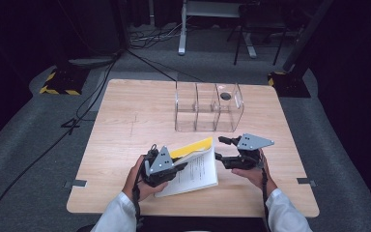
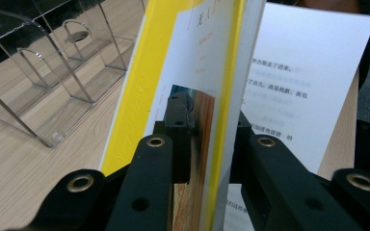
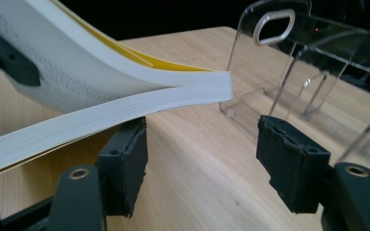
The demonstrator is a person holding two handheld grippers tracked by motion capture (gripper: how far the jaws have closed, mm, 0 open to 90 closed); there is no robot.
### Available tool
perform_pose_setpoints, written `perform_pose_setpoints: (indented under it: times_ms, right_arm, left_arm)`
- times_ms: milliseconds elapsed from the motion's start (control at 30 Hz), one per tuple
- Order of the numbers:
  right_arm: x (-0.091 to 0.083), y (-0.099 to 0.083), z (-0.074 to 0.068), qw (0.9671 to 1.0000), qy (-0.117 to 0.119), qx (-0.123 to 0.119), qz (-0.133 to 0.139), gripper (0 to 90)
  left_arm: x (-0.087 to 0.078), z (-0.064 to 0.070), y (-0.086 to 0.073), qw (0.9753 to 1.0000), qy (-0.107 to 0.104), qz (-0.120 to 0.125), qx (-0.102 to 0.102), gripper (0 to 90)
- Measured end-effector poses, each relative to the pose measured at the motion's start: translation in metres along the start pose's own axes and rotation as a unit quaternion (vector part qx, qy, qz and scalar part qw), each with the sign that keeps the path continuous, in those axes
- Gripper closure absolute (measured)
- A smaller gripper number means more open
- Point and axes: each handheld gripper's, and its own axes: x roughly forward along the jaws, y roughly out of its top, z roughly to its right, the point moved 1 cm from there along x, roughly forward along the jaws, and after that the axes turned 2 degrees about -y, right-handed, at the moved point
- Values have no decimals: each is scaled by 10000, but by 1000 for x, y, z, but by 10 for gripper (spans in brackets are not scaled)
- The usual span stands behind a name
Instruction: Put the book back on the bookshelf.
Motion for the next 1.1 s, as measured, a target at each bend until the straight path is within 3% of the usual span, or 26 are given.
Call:
perform_pose_setpoints:
  times_ms: [233,400,500,667,767,967,1067,1100]
  right_arm:
    - [6,31,-16,9994,110,-287,161,365]
    - [14,50,-34,9981,330,-496,174,365]
    - [23,56,-46,9970,465,-606,88,361]
    - [40,54,-58,9962,667,-557,-38,358]
    - [41,52,-59,9959,753,-508,-10,355]
    - [33,47,-51,9970,618,-456,-21,354]
    - [24,45,-44,9976,562,-409,64,354]
    - [20,45,-42,9977,536,-393,118,354]
  left_arm:
    - [-18,-1,-16,9997,-37,57,-237,771]
    - [-34,-3,-31,9990,-29,155,-425,769]
    - [-40,-5,-42,9980,-97,222,-588,768]
    - [-40,-10,-50,9961,-262,423,-722,760]
    - [-37,-11,-50,9955,-330,516,-723,764]
    - [-23,-13,-45,9932,-552,672,-768,765]
    - [-11,-14,-38,9897,-786,837,-852,765]
    - [-7,-14,-36,9896,-823,848,-815,765]
